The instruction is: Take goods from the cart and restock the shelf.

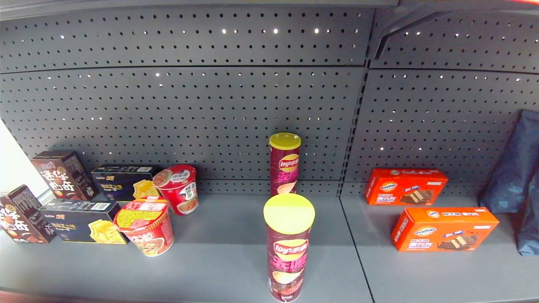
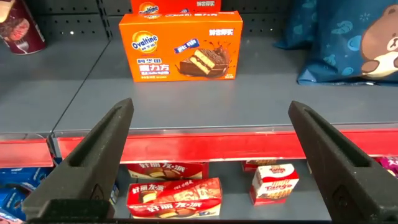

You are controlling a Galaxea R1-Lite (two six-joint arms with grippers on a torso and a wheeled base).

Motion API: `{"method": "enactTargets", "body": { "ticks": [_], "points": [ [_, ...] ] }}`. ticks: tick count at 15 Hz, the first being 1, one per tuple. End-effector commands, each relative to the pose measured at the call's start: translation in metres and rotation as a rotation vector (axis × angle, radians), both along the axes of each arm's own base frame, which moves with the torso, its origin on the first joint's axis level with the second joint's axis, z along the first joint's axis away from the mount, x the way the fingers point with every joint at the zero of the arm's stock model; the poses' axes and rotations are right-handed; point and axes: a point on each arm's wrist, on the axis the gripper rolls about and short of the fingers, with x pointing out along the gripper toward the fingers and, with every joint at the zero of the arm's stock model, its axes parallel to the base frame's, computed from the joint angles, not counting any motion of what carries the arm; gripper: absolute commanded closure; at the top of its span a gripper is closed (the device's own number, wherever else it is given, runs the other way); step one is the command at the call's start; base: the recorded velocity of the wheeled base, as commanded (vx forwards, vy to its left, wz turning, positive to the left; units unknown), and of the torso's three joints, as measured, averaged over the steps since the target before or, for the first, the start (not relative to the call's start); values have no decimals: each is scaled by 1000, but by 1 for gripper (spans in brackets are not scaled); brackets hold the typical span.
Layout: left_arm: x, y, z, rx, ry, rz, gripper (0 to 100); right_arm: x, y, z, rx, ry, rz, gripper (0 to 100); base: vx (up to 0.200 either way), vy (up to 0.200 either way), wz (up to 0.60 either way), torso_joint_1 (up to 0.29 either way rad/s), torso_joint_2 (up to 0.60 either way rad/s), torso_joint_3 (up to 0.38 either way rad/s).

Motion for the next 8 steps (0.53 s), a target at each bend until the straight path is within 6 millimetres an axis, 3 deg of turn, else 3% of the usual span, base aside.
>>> {"method": "enactTargets", "body": {
  "ticks": [1,8],
  "points": [
    [0,0,1,-6,-2,-11,0,0,0,0,0,1,0,0,0,0,0,0,0,0],
    [0,0,1,-8,-2,-8,0,0,0,0,0,1,0,0,0,0,0,0,0,0]
  ]
}}
